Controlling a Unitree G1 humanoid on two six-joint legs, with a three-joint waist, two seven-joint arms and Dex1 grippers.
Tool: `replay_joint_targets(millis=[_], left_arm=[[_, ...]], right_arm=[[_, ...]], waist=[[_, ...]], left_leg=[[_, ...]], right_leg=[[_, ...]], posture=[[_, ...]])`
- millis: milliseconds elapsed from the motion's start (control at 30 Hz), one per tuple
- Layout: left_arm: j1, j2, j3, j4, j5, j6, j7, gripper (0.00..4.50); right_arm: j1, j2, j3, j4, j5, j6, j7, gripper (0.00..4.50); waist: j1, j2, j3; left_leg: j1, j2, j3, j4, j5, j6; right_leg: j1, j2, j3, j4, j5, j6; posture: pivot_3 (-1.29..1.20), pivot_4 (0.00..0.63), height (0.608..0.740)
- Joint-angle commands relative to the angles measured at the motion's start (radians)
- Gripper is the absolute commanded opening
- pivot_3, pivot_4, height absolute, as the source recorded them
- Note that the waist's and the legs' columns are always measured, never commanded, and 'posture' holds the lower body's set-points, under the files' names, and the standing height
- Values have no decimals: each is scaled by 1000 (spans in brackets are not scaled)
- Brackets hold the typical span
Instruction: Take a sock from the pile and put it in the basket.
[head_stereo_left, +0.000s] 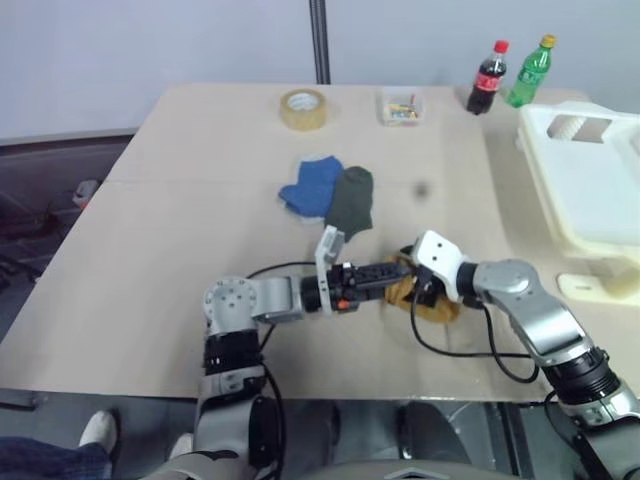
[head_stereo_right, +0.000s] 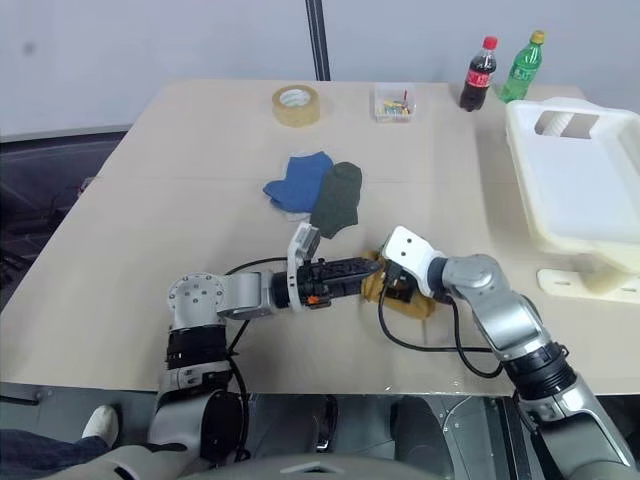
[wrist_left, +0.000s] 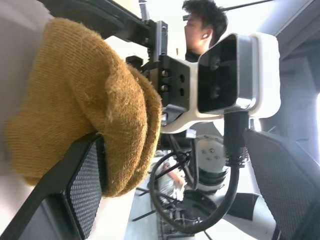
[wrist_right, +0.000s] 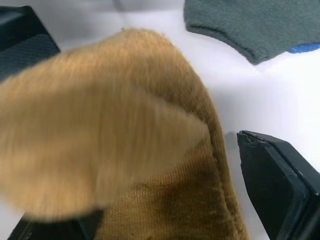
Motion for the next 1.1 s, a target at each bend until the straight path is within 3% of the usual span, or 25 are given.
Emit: replay_joint_targets(millis=[33,367,600,900,1100], left_arm=[[-25,-43,2,12,-36,7,-3,4439],[-43,-46,13,31,-26,4,-12,4439],[-69,-41,-8,69,-4,-18,-30,4439],[-70,-27,-19,59,1,-25,-51,4439],[-66,-21,51,-3,-147,-13,-112,4439]], right_arm=[[-10,-35,-57,-54,45,13,38,4073],[19,-180,-210,-120,162,71,117,4073],[96,-263,-236,-131,161,56,129,4073],[51,-169,-105,-83,97,14,84,4073],[-75,-101,-54,28,41,5,53,4073]], waist=[[1,-1,1],[3,-1,3],[-1,-2,4],[-1,-3,5],[-2,-2,7]], left_leg=[[0,0,0,0,0,0],[-3,0,-1,0,0,0],[-4,-1,-1,0,0,0],[-4,0,-1,0,0,0],[-4,0,-1,0,1,-2]], right_leg=[[0,0,0,0,0,0],[-2,0,-1,-1,0,0],[-2,-1,-2,-2,0,0],[-2,-1,-2,-2,0,0],[-4,0,-2,0,0,0]], posture=[[0,150,738],[0,150,738],[0,150,738],[0,150,738],[0,150,738]])
